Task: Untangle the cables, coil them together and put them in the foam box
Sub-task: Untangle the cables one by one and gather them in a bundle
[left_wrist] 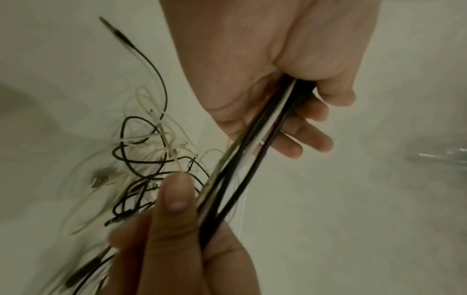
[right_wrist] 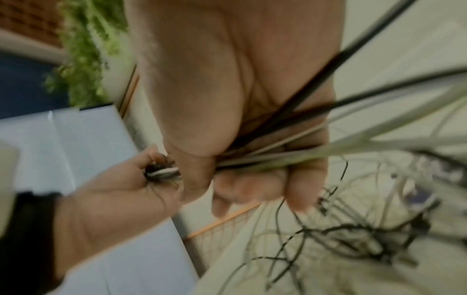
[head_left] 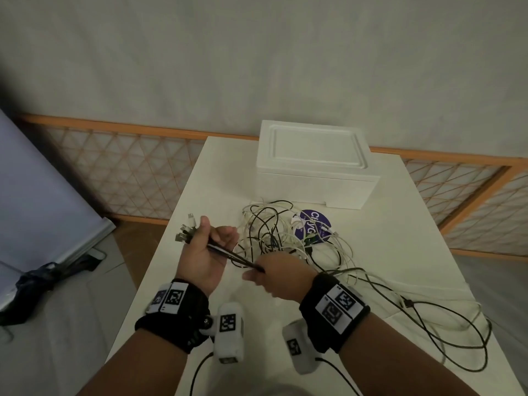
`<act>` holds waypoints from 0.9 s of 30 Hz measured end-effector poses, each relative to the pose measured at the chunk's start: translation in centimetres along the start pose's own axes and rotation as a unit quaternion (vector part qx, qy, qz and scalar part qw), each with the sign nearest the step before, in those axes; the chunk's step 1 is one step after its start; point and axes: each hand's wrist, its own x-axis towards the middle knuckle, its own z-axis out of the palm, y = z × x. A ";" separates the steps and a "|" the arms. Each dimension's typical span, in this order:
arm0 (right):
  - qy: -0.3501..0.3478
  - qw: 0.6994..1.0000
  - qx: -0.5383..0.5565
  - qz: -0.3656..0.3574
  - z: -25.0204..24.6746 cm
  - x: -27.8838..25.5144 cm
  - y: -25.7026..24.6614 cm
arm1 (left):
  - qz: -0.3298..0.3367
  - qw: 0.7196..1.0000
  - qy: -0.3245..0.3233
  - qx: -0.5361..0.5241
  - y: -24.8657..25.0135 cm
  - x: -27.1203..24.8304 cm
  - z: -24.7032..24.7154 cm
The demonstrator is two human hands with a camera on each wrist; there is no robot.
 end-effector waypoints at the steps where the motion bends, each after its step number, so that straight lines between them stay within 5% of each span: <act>1: 0.008 0.999 -0.049 0.008 0.1 -0.1 0.4 | 0.002 1.000 -0.007 -0.030 0.1 0.1 -0.3; 4: 0.077 0.992 -0.096 0.004 0.1 0.2 0.2 | -0.024 0.996 -0.063 -0.063 -1.5 -0.3 -0.2; 6: 0.099 0.990 -0.093 -0.043 0.2 0.7 -0.2 | -0.074 0.992 -0.099 0.012 -3.0 -1.1 0.6; 12: 0.106 0.989 -0.073 -0.067 0.8 -0.2 -0.1 | -0.120 0.978 -0.009 0.167 -3.3 -1.9 2.5; 19: 0.074 0.987 -0.133 0.056 0.6 -3.7 6.4 | -0.076 0.994 0.043 -0.070 0.2 -0.4 0.0; 27: 0.074 0.986 -0.109 0.098 0.5 -6.4 10.8 | -0.044 0.994 0.091 -0.047 2.8 0.1 -3.0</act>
